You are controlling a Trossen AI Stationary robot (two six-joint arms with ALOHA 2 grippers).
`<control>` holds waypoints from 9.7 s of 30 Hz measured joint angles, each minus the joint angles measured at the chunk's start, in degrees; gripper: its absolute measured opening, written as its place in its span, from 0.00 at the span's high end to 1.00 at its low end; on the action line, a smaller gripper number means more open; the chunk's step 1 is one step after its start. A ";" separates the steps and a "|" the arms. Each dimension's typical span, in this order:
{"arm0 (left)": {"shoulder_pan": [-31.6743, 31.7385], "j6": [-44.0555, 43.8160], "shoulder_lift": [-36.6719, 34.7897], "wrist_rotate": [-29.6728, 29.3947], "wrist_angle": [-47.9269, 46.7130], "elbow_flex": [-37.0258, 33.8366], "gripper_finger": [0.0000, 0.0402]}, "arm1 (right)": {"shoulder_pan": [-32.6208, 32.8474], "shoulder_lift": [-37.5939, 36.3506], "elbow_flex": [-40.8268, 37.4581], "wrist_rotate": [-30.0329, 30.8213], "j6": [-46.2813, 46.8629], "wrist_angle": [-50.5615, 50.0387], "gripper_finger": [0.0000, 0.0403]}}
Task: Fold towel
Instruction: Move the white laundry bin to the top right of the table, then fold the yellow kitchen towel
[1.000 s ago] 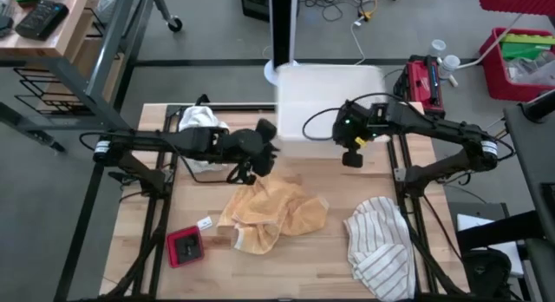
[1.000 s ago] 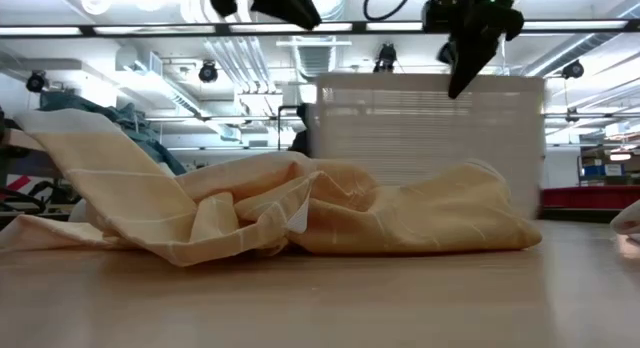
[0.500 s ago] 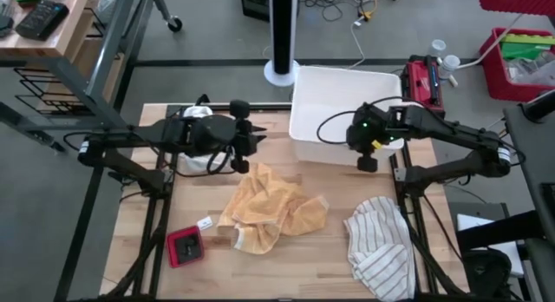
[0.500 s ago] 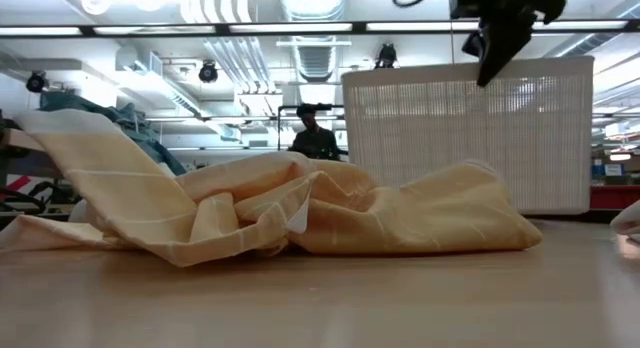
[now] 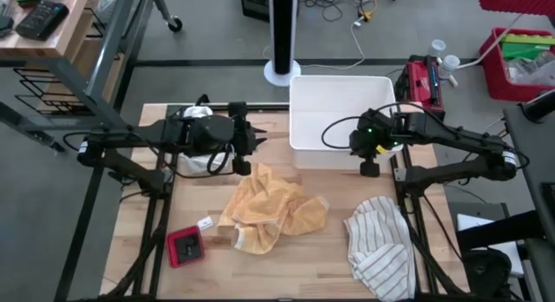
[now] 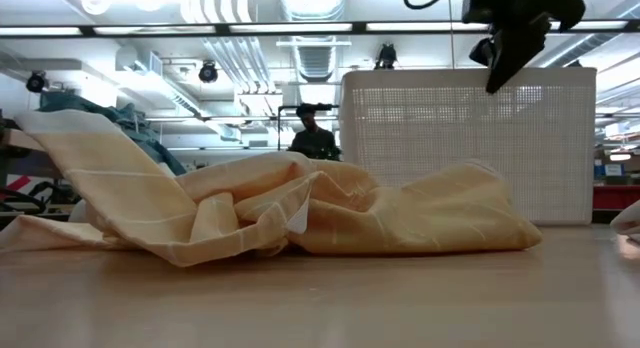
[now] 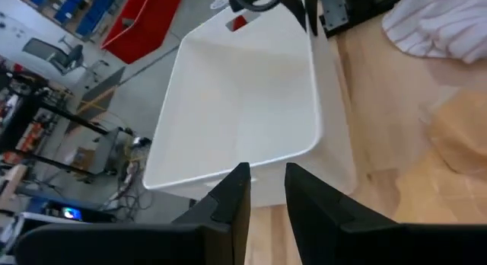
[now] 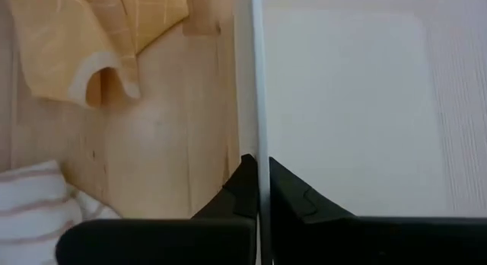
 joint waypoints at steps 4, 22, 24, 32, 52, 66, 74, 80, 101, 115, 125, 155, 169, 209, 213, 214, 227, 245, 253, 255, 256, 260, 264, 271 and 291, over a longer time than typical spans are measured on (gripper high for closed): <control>-0.07 -2.60 0.23 1.08 -0.58 -0.54 0.81 | 0.02 -1.11 -1.41 0.09 0.20 1.87 0.99; -1.84 -14.79 -0.12 13.38 -2.59 -10.24 0.81 | 0.18 -6.74 9.42 -0.65 5.11 -6.23 0.62; -3.24 -18.22 -0.13 19.50 -2.48 -13.22 0.81 | 0.56 -8.28 9.72 -2.69 7.17 -6.70 0.62; -13.96 -35.22 0.34 21.45 1.69 -25.01 0.81 | 4.08 -15.15 7.56 -8.36 15.54 -6.82 0.65; -21.94 -48.03 8.28 14.60 28.53 -42.03 0.81 | 15.30 -17.87 -7.12 -8.35 24.22 6.23 0.69; -22.19 -47.89 17.29 13.99 29.21 -39.74 0.92 | 22.54 -14.51 -11.75 -7.89 24.83 16.57 0.71; -22.21 -46.40 15.90 10.23 22.23 -32.47 1.00 | 27.83 -9.10 -11.94 -7.89 22.48 25.87 0.73; -22.21 -43.98 10.71 5.46 11.53 -24.05 1.00 | 30.75 -2.95 -11.94 -5.64 18.10 35.66 0.73; -21.88 -38.97 6.21 -9.47 -1.87 -2.23 1.00 | 32.94 17.69 -6.47 10.15 9.42 63.61 0.74; -21.61 -41.18 6.32 -9.90 1.94 -6.03 1.00 | 33.05 34.74 13.47 19.78 13.96 47.82 0.48; -22.16 -43.05 6.32 -8.38 1.97 -5.71 1.00 | 32.92 39.80 15.96 27.19 16.89 47.32 0.60; -23.56 -42.68 3.56 -7.78 1.90 -5.51 0.88 | 33.58 12.37 14.76 16.41 7.88 34.65 1.00; -23.63 -41.62 2.10 -7.78 6.78 -7.64 0.90 | 33.40 6.13 27.66 15.66 5.08 34.88 1.00; -23.58 -71.90 3.89 -9.65 46.05 -47.77 0.52 | 33.53 10.59 36.01 4.09 1.05 25.39 1.00; -23.73 -67.02 4.26 -7.40 55.80 -49.28 0.50 | 33.55 10.72 35.92 8.55 1.24 28.92 1.00; -23.91 -64.96 4.51 -6.86 58.40 -49.52 0.49 | 33.53 10.66 35.95 9.53 0.96 30.42 1.00; -24.00 -58.82 9.30 -6.78 66.38 -45.69 0.42 | 33.51 11.73 38.50 12.12 -0.54 38.05 1.00; -24.68 -51.69 11.70 -6.88 48.57 -30.18 0.27 | 33.33 16.48 39.01 22.03 -4.19 36.08 1.00; -24.57 -53.12 15.22 -9.92 43.23 -26.05 0.28 | 33.14 17.29 38.98 23.85 -4.86 35.82 1.00; -24.63 -53.15 16.12 -9.88 43.06 -25.42 0.28 | 33.14 17.25 38.98 24.12 -4.97 35.78 1.00; -24.51 -53.31 16.74 -10.10 43.29 -25.09 0.27 | 33.14 17.28 38.98 24.16 -4.96 35.77 1.00; -22.84 -53.57 20.15 -13.27 43.21 -23.45 0.27 | 33.14 17.34 38.98 24.24 -4.42 35.78 1.00; -21.57 -53.71 23.67 -13.11 44.26 -21.33 0.27 | 33.14 17.36 38.98 24.61 -3.93 35.77 1.00; -21.55 -49.67 26.50 -12.79 43.53 -16.79 0.28 | 33.14 17.34 38.98 33.98 -5.60 34.67 1.00; -22.00 -54.57 25.73 -21.01 21.19 -10.42 0.32 | 33.16 17.32 38.98 41.64 -4.35 30.21 1.00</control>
